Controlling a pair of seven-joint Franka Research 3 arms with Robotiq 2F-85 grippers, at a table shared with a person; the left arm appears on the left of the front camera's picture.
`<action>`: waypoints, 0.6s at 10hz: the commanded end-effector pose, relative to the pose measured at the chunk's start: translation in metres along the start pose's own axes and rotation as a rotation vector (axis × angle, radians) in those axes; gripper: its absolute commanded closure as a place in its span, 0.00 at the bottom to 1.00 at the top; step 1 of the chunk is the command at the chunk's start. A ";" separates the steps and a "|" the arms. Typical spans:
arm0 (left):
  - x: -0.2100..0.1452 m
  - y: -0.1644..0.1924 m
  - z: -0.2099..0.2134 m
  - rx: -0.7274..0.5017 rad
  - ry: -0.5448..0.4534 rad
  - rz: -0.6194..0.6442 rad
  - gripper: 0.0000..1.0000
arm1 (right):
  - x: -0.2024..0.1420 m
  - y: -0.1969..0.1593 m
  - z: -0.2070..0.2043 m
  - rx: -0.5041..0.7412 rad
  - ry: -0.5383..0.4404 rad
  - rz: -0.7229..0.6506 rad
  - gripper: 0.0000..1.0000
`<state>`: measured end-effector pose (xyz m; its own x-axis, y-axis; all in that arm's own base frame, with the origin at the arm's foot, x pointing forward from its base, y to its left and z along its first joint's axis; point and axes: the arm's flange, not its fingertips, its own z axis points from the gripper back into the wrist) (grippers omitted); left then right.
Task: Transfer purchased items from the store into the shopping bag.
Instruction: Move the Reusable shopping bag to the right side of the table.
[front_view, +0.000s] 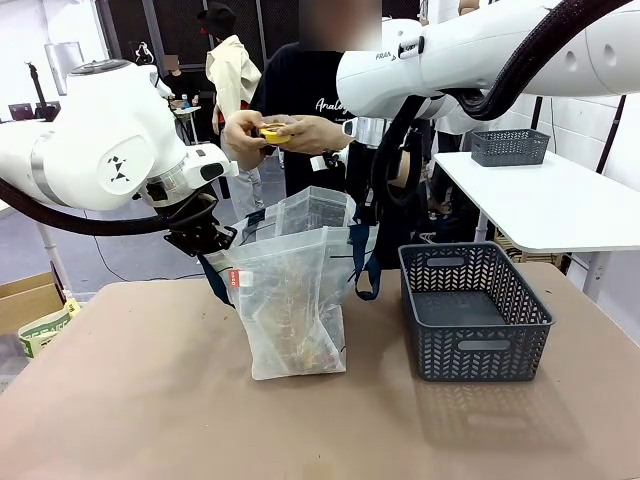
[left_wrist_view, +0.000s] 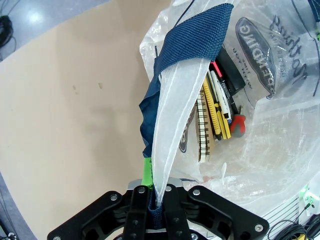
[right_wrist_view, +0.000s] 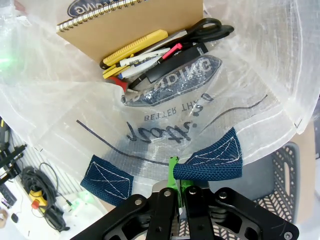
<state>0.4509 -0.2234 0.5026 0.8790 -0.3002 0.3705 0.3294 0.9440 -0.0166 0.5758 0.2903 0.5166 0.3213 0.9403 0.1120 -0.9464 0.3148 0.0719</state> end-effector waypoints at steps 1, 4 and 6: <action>0.000 0.000 0.001 0.005 -0.004 -0.005 1.00 | -0.001 0.000 -0.001 0.001 0.001 -0.003 1.00; 0.000 0.000 0.001 0.005 -0.004 -0.005 1.00 | -0.001 0.000 -0.001 0.001 0.001 -0.003 1.00; 0.000 0.000 0.001 0.005 -0.004 -0.005 1.00 | -0.001 0.000 -0.001 0.001 0.001 -0.003 1.00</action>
<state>0.4509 -0.2234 0.5026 0.8790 -0.3002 0.3705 0.3294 0.9440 -0.0166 0.5758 0.2903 0.5166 0.3213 0.9403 0.1120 -0.9464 0.3149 0.0719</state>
